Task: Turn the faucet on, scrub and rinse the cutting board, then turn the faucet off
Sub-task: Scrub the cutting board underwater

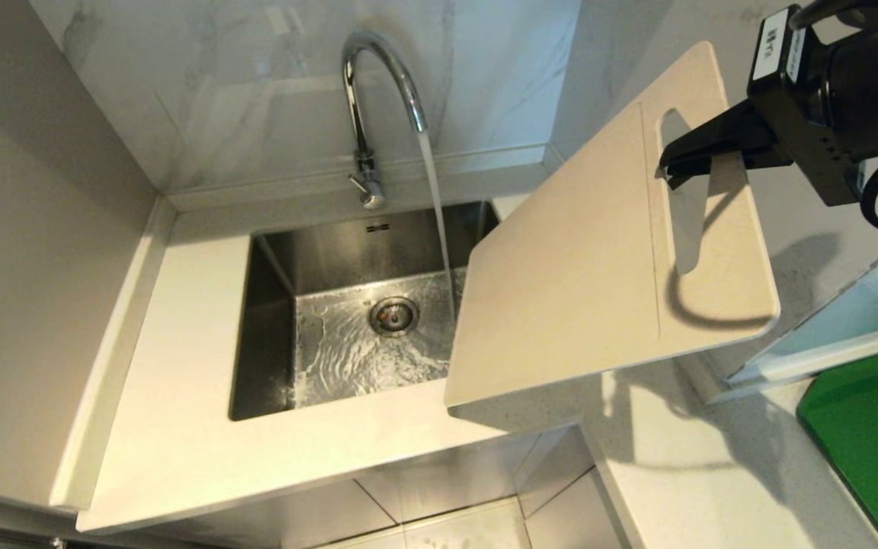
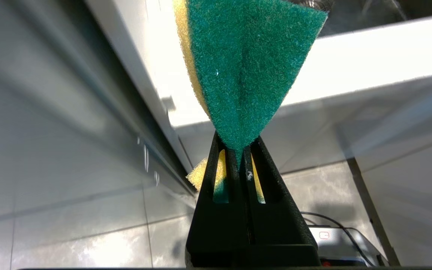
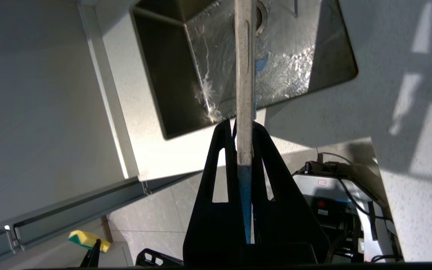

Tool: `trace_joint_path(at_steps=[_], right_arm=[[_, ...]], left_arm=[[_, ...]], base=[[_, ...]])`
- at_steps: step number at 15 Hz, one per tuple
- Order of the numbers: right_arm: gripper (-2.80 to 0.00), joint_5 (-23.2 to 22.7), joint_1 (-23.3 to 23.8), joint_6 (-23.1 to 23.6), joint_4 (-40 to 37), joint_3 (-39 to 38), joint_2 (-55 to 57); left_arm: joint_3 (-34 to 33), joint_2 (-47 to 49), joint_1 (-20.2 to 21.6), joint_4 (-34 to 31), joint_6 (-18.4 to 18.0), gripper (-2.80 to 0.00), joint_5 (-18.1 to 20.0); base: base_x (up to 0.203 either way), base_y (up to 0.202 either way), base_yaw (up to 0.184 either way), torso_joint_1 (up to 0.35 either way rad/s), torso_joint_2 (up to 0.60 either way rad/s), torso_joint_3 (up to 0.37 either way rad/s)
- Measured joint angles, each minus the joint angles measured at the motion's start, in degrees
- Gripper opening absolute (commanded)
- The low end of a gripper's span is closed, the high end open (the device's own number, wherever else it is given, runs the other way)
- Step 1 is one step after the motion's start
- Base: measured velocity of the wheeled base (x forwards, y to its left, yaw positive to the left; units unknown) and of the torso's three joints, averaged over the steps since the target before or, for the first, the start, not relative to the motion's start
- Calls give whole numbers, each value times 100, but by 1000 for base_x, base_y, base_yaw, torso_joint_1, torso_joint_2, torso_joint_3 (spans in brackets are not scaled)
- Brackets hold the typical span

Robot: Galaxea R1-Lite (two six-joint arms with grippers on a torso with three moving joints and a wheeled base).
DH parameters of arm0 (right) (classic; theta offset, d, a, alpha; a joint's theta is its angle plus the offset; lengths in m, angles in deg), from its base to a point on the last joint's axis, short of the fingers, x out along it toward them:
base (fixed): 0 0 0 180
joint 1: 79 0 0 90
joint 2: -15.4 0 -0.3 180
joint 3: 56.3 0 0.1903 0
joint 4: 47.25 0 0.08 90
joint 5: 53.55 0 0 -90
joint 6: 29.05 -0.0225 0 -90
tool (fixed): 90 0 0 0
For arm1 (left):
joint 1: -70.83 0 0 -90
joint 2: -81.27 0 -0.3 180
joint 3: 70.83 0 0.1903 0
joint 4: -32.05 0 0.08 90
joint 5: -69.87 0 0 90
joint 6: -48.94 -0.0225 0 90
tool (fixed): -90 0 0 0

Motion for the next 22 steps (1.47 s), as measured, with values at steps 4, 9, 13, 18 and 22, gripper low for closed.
trace_joint_path(at_steps=[4, 9, 13, 18, 22], right_arm=[[-280, -6, 0, -18, -2, -2, -56], [-280, -11, 0, -234, 60, -9, -99], [-280, -22, 0, -234, 82, -11, -76], [-280, -24, -4, -268, 187, -49, 68], [-280, -18, -9, -584, 433, -50, 356]], left_arm=[[0, 0, -4, 2, 1, -280, 0], [3, 0, 0, 1, 2, -280, 6], [9, 0, -2, 2, 5, -280, 9], [12, 0, -3, 0, 9, -280, 9], [11, 0, -2, 0, 10, -280, 9]], base=[[187, 0, 5, -1, 3, 0], [190, 0, 1, 4, 3, 4], [167, 0, -6, 3, 4, 6], [0, 0, 0, 0, 0, 0], [0, 0, 0, 0, 0, 0]])
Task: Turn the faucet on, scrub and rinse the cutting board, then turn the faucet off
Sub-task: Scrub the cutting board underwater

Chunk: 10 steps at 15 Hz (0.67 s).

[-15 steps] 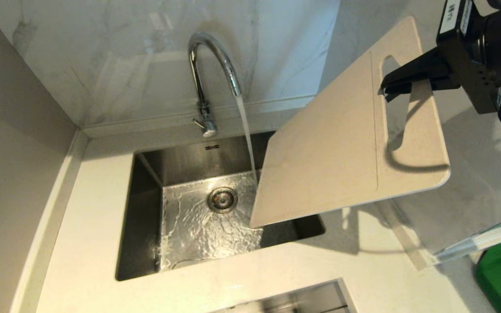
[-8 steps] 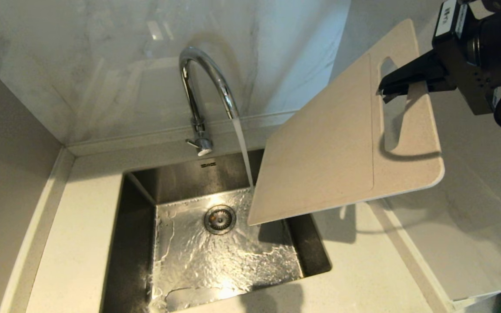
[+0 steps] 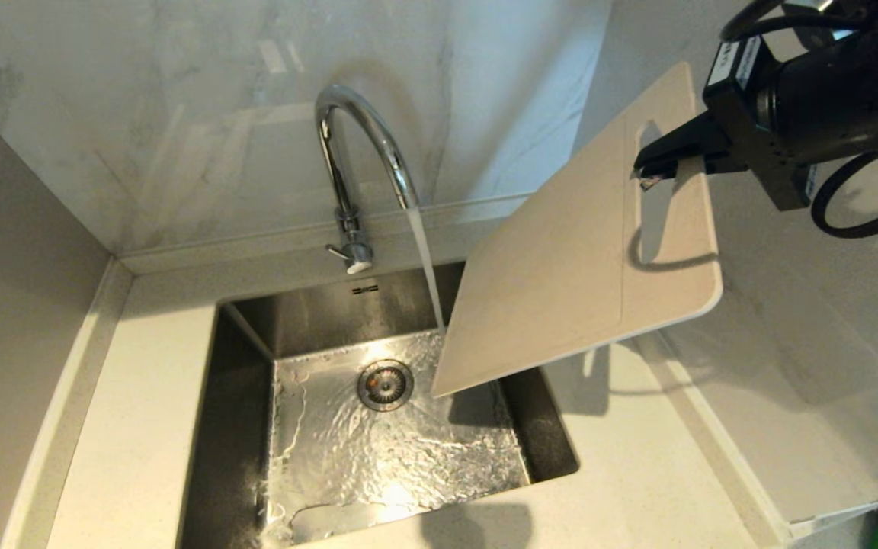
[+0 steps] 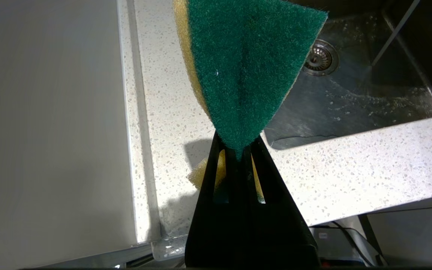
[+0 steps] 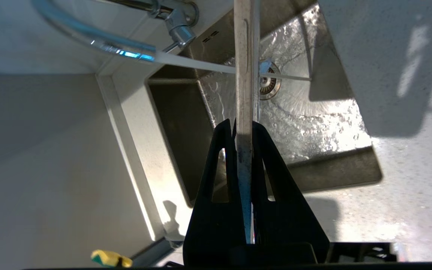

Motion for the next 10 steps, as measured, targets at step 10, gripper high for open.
trace_joint_path(at_steps=[10], right_arm=[[-280, -34, -251, -1067, 1095, -10, 1362]], left_arm=[[0, 0, 0, 0, 1, -280, -1]], base=[[0, 0, 0, 0, 0, 0]])
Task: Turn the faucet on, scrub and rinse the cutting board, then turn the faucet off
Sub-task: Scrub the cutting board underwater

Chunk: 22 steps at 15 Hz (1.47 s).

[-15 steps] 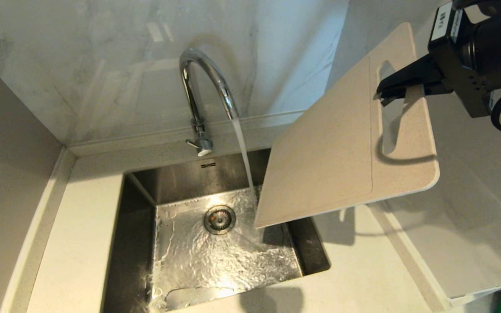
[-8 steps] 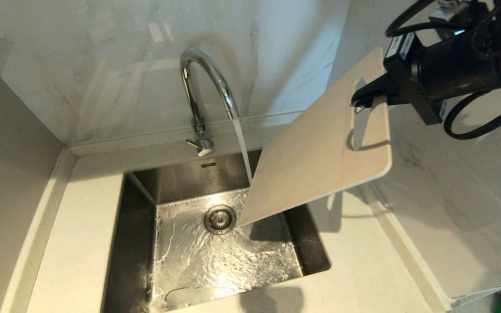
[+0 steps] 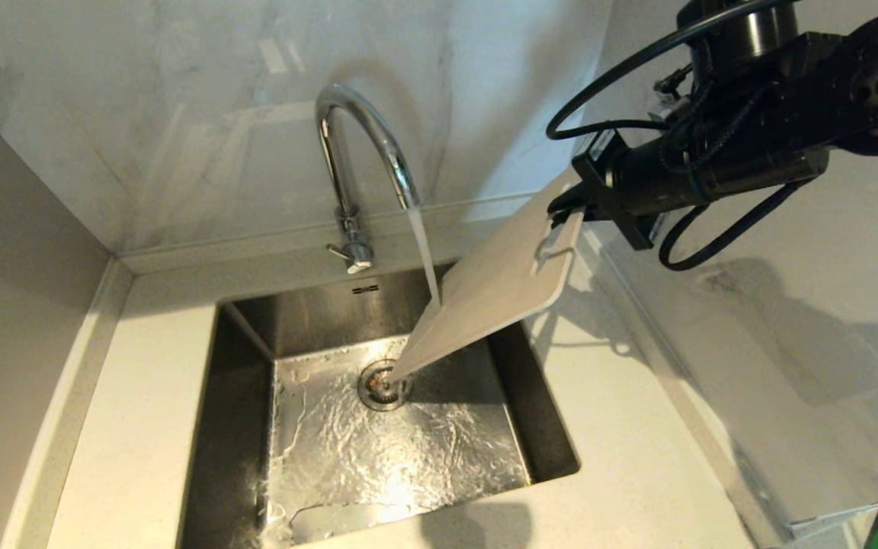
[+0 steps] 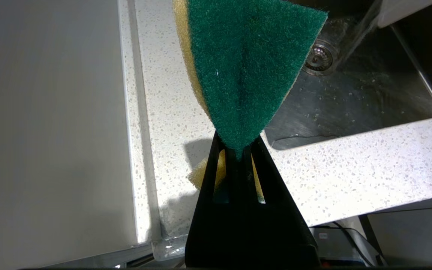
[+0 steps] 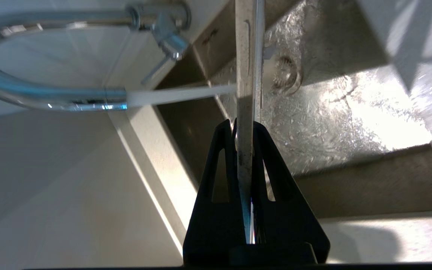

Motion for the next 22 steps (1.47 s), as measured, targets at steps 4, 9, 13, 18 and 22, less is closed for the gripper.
trace_joint_path(at_steps=[4, 9, 13, 18, 22], right_arm=[[-280, -39, -344, -23, 31, 10, 231], [-280, -20, -390, -10, 74, 13, 294], [-280, -2, -383, 32, -75, 18, 31], [-280, 12, -383, 312, -1155, 21, -857], [-280, 35, -377, 342, -2156, 18, -1718]], left_arm=[[0, 0, 0, 0, 5, -280, 0], [0, 0, -1, 0, 5, -280, 2], [4, 0, 0, -10, -25, -280, 13], [152, 7, 0, -423, -52, -280, -27], [265, 82, -1, -658, -230, -280, 22]], base=[[0, 0, 0, 0, 0, 0], [0, 0, 0, 0, 0, 0], [0, 0, 0, 0, 0, 0], [0, 0, 0, 0, 0, 0], [0, 0, 0, 0, 0, 0]])
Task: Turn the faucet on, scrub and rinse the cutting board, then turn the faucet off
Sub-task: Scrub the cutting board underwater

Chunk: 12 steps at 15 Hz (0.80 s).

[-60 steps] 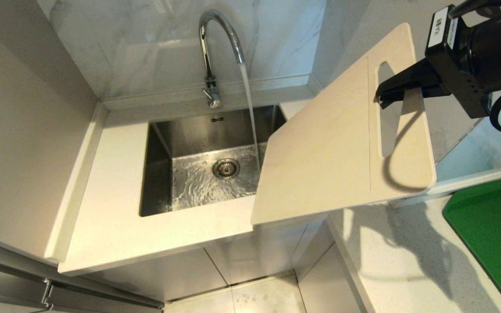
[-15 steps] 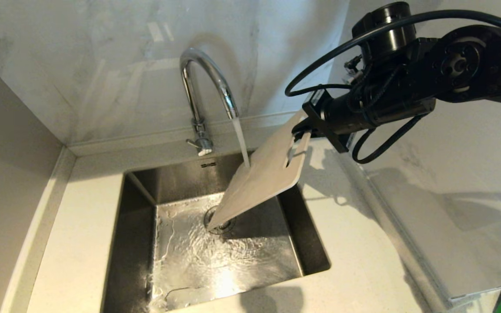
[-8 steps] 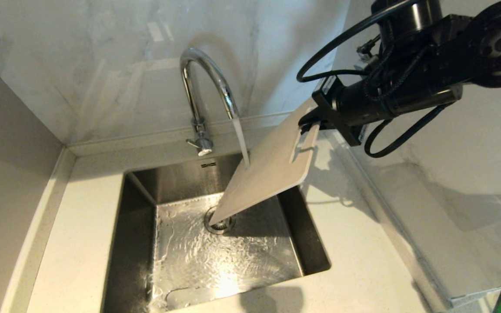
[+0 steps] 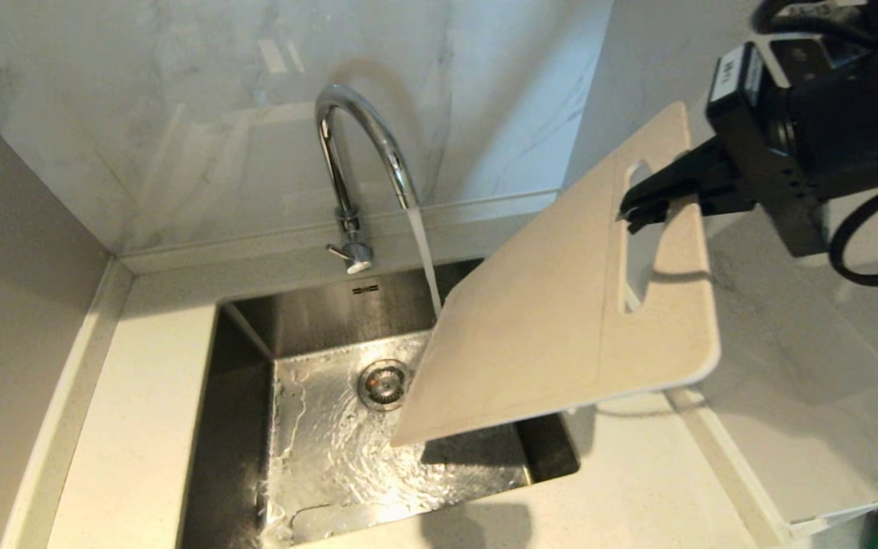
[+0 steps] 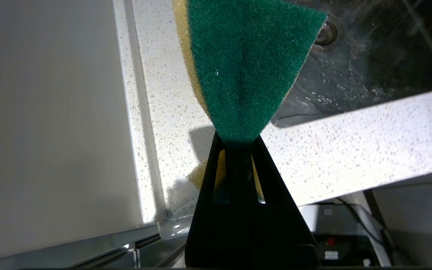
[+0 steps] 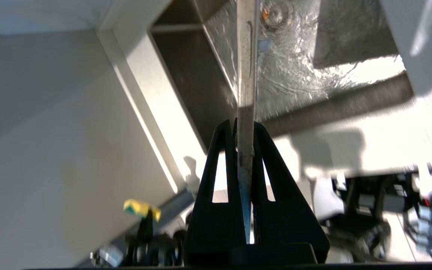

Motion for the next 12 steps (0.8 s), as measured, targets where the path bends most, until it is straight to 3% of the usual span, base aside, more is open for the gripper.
trace_joint_path(at_steps=[5, 12], right_arm=[[-280, -7, 5, -17, -225, -35, -503], [-280, -41, -2, -20, -236, -339, -846]], left_arm=[[463, 780, 1, 21, -175, -280, 212], [1820, 3206, 4, 416, -355, -280, 993]], base=[[0, 0, 0, 0, 0, 0], [0, 0, 0, 0, 0, 0]])
